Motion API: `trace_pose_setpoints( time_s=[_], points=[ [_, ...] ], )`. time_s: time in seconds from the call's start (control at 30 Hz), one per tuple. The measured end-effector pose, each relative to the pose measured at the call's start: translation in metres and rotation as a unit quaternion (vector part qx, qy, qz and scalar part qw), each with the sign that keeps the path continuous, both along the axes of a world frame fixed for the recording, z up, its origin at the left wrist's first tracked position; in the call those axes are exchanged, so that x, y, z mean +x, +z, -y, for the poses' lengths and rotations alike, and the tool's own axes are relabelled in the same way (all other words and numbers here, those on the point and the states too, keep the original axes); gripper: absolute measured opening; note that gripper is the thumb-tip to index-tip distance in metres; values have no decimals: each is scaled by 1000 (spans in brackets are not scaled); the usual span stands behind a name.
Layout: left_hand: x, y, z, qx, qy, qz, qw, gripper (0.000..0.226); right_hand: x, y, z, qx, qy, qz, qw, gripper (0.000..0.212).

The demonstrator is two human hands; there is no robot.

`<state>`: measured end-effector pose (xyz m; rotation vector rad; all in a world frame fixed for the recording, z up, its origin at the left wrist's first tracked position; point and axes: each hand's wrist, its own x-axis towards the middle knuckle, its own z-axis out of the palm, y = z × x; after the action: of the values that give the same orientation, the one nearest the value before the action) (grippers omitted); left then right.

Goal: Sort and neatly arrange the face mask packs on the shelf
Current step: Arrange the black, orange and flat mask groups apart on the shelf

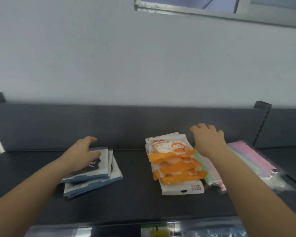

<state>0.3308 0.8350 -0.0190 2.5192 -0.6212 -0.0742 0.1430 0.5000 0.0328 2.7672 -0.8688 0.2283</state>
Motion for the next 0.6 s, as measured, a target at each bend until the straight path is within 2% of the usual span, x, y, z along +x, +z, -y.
trace_pose_setpoints(
  time_s=[0.13,0.33,0.6],
  points=[
    [6,-3,-15,26,19,7,999,67,34,6,-31,9,92,26,995,54],
    [9,-1,-52,149,76,96,981,64,72,5,-66,8,164,18,986,63],
    [23,-14,-99,155,90,89,980,64,102,-12,-114,29,199,-5,980,56]
  ],
)
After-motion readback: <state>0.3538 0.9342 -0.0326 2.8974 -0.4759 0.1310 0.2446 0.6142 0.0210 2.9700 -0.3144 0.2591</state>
